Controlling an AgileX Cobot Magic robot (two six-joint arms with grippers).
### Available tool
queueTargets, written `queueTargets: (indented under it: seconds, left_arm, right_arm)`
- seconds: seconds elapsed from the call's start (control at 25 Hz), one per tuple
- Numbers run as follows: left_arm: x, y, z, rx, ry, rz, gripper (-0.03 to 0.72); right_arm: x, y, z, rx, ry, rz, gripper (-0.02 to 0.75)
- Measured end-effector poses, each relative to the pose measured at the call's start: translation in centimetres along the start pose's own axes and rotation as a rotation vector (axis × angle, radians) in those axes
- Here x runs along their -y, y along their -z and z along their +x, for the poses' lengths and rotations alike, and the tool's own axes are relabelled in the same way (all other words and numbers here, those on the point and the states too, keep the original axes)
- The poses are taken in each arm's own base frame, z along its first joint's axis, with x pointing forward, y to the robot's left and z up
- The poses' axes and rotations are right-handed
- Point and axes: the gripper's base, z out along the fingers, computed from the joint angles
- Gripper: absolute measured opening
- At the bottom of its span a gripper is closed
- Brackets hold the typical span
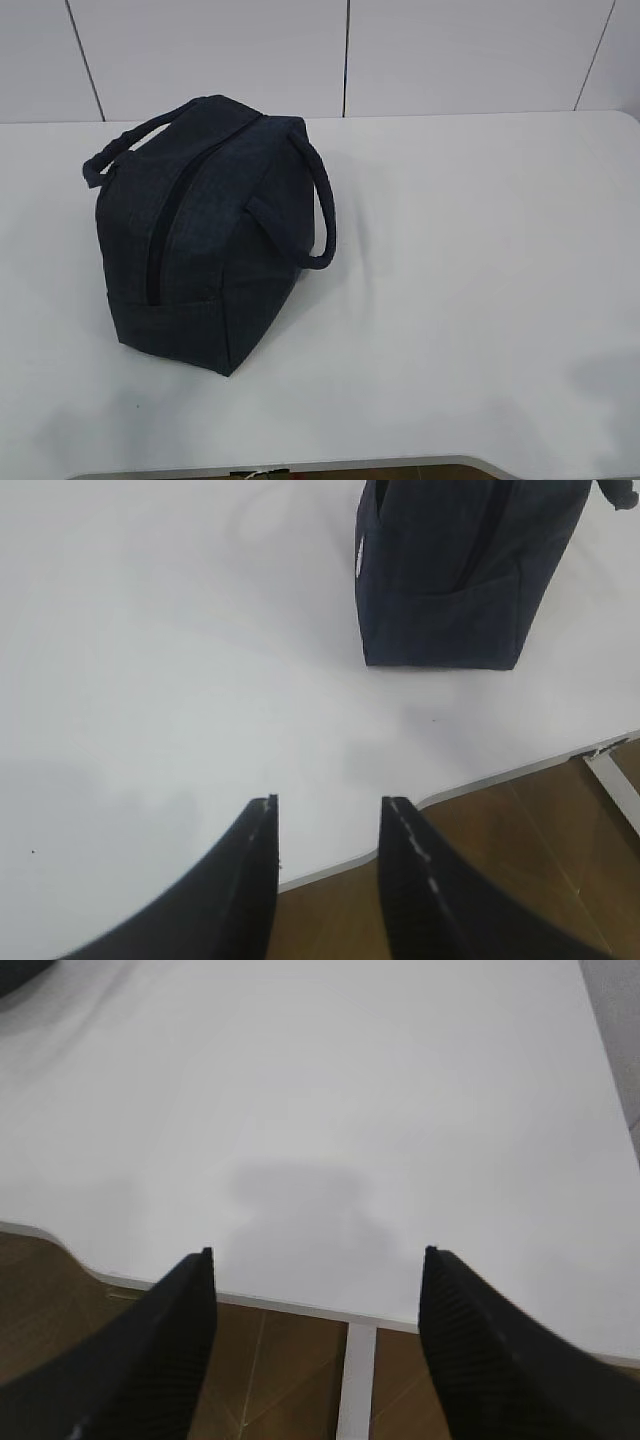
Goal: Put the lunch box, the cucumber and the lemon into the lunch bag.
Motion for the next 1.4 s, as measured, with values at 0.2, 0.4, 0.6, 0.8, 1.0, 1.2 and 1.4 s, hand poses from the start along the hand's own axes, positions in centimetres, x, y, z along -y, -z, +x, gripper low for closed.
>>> queueTargets:
  seconds: [0.2, 0.4, 0.6, 0.8, 1.0, 1.2, 1.4]
  left_arm:
    - [0.01, -0.05, -0.03, 0.000, 0.014, -0.025, 0.239]
    - [0.02, -0.11, -0.07, -0.001, 0.035, -0.061, 0.239]
    - [0.02, -0.12, -0.07, -0.001, 0.038, -0.066, 0.239]
    - [0.02, -0.12, -0.07, -0.001, 0.038, -0.066, 0.239]
    - [0.02, -0.12, -0.07, -0.001, 0.038, -0.066, 0.239]
    - [0.02, -0.12, -0.07, -0.001, 0.038, -0.066, 0.239]
    - [0.02, -0.12, -0.07, -0.001, 0.038, -0.066, 0.239]
  right_arm:
    - [-0.01, 0.10, 0.06, -0.009, -0.028, 0.045, 0.510]
    - [-0.01, 0.11, 0.07, -0.010, -0.032, 0.051, 0.510]
    - [-0.04, 0.20, 0.12, -0.017, -0.057, 0.088, 0.510]
    - [-0.04, 0.20, 0.12, -0.018, -0.060, 0.090, 0.510]
    - [-0.04, 0.20, 0.12, -0.018, -0.061, 0.091, 0.510]
    - [-0.04, 0.20, 0.12, -0.018, -0.061, 0.091, 0.510]
    - [-0.04, 0.20, 0.12, -0.018, -0.061, 0.091, 0.510]
